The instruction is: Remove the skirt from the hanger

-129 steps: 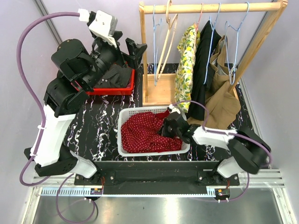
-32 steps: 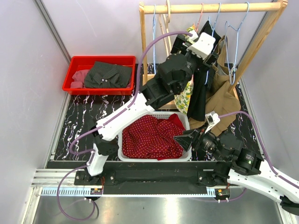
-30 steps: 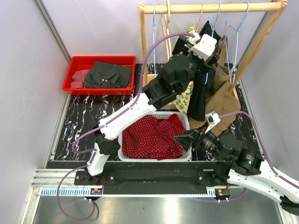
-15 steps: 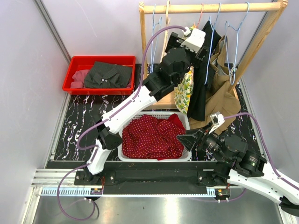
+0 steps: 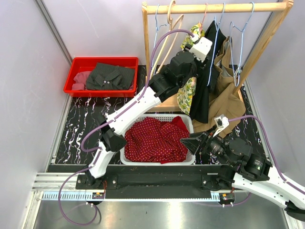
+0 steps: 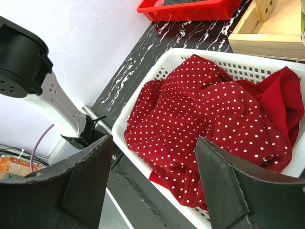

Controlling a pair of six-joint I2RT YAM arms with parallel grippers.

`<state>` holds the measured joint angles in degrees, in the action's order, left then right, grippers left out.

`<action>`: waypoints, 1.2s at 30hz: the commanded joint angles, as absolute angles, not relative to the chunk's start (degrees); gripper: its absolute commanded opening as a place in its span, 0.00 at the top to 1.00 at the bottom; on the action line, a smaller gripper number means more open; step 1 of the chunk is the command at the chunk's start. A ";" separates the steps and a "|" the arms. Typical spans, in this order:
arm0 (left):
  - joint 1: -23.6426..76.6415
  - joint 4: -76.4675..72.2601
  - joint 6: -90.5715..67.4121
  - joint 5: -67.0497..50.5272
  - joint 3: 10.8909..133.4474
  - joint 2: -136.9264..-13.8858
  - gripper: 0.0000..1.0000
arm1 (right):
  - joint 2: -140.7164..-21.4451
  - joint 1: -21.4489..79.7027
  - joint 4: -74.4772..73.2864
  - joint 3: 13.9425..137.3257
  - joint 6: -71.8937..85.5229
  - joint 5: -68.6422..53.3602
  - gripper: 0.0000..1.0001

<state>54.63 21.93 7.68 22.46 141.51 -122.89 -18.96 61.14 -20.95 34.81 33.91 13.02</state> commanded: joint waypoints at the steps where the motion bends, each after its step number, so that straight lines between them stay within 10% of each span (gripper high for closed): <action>1: 53.70 20.92 6.68 20.39 143.79 -123.22 0.61 | -18.19 61.52 -20.92 35.07 34.45 14.94 0.23; 6: 53.18 20.22 6.94 21.09 145.19 -123.31 1.00 | -17.67 61.61 -21.53 34.72 34.98 14.94 0.23; 36: 54.66 24.69 11.51 23.03 139.23 -90.89 1.00 | -29.18 61.52 -16.62 43.33 29.71 16.17 0.12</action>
